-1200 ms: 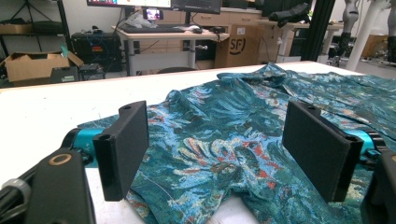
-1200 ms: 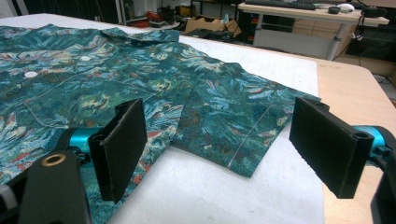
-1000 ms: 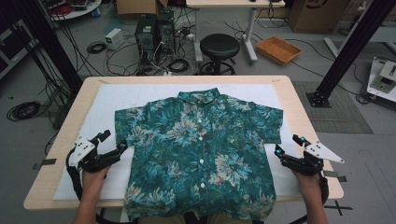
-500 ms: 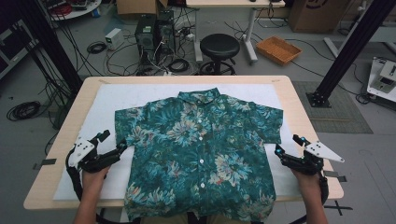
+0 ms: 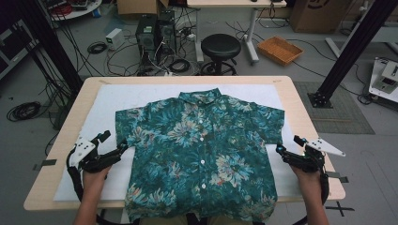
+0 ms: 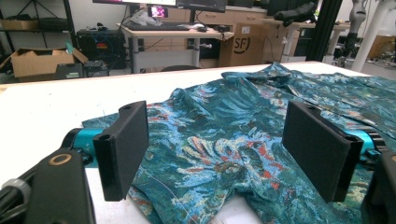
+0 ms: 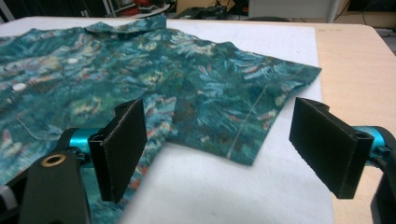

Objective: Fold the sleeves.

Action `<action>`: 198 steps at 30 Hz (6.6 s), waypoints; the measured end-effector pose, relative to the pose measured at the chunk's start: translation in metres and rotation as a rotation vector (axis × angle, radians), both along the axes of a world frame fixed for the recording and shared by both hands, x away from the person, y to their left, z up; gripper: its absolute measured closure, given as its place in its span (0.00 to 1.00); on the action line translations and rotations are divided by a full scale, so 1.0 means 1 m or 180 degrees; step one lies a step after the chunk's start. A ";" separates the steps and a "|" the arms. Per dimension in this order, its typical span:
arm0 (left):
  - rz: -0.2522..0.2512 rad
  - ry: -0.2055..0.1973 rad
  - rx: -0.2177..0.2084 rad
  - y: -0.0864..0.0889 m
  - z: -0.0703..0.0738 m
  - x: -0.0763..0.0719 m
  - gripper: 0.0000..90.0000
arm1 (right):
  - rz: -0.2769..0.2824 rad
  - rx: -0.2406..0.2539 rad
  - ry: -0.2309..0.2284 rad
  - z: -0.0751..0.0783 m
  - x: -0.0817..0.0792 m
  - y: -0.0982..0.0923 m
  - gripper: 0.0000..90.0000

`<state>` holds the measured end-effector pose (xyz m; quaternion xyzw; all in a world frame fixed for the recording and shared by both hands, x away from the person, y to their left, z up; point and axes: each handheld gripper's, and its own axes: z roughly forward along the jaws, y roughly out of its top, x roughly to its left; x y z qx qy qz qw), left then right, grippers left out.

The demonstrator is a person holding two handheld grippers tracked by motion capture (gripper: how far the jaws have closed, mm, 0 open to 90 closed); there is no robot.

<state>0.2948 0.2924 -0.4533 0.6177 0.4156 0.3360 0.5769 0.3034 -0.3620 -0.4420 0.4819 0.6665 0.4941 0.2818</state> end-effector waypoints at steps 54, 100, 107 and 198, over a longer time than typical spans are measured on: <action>0.0044 0.0052 0.0006 -0.001 0.000 0.000 0.26 | -0.0553 -0.0761 0.1237 0.001 0.113 0.026 0.98; 0.0268 0.0361 -0.0048 0.000 0.007 0.013 0.25 | 0.0095 -0.0358 0.0259 0.016 0.072 0.057 0.24; 0.0489 0.0765 0.0050 -0.001 0.014 0.039 0.25 | 0.0155 -0.0361 0.0270 0.004 0.057 0.039 0.24; 0.0888 0.1810 0.0681 -0.019 0.005 0.116 0.64 | 0.0268 -0.0095 0.0280 0.001 0.048 0.034 0.24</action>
